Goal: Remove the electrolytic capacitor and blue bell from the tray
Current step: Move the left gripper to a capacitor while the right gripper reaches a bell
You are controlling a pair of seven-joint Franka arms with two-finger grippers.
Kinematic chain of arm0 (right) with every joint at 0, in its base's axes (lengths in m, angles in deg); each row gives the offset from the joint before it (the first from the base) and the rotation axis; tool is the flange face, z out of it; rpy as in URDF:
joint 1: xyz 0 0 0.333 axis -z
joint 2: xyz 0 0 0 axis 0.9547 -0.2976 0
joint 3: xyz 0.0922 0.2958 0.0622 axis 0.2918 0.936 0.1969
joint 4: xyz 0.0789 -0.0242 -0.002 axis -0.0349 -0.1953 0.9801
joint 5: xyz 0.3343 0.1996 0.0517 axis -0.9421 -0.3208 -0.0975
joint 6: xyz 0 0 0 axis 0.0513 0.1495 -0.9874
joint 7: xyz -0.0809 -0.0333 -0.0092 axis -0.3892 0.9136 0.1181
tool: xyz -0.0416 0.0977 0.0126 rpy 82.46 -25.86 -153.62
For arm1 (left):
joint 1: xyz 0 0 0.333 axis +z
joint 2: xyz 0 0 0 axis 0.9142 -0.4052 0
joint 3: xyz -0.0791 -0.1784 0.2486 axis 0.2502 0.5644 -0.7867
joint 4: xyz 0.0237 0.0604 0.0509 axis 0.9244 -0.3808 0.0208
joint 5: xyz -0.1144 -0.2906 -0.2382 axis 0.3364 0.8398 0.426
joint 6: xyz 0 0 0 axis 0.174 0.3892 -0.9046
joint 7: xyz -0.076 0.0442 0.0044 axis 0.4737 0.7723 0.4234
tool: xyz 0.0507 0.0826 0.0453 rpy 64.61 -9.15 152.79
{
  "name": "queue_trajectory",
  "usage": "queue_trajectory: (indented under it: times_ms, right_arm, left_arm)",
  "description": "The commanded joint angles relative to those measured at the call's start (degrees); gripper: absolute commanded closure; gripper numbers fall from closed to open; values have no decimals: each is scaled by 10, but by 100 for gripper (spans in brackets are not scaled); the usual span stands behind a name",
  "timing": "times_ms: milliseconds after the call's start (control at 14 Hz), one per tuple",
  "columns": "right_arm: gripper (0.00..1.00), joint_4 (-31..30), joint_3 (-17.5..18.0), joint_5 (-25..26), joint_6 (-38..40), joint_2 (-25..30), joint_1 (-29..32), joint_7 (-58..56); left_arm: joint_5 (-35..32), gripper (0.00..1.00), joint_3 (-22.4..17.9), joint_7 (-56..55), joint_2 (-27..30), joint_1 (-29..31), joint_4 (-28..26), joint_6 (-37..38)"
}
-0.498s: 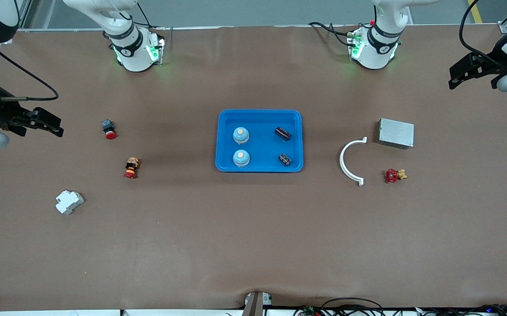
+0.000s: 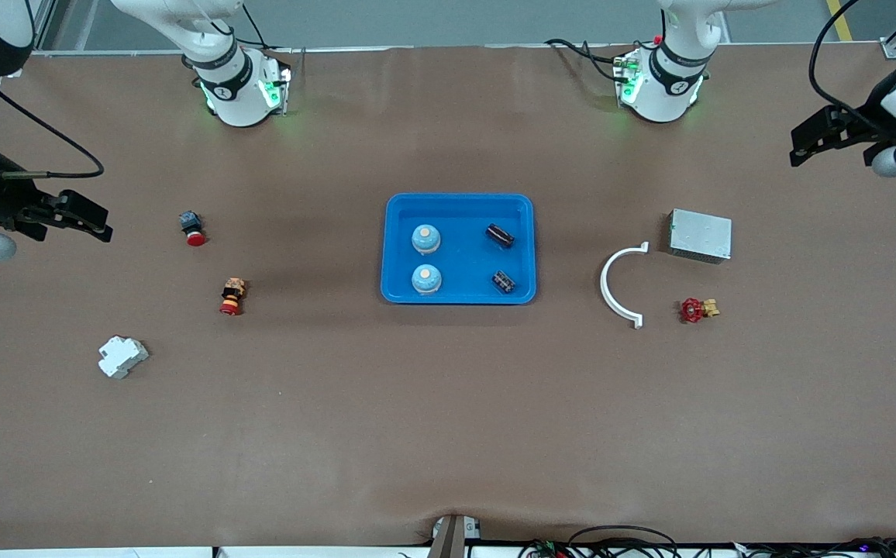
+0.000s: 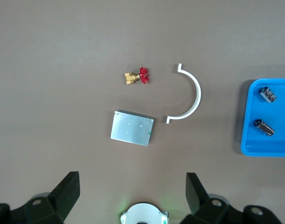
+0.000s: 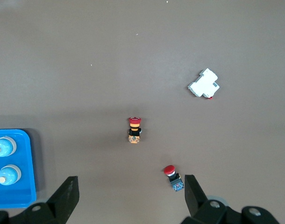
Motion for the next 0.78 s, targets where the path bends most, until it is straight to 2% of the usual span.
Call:
queue_trajectory:
  times_ms: [0, 142, 498, 712]
  right_arm:
    - [0, -20, -7, -10, -14, 16, -7, 6]
    - [0, -20, -7, -10, -32, 13, -10, 6]
    - [0, -23, -8, -9, -84, -18, -17, 6]
    - [0, -35, -8, -9, -83, -24, -19, 26]
  left_arm:
    - [8, 0, 11, -49, -39, -10, -10, 16]
    - [20, 0, 27, -107, -65, -17, -28, -1]
    - [28, 0, 125, -274, -67, -16, -135, -140]
    - [31, 0, 179, -377, -94, -16, -152, -180]
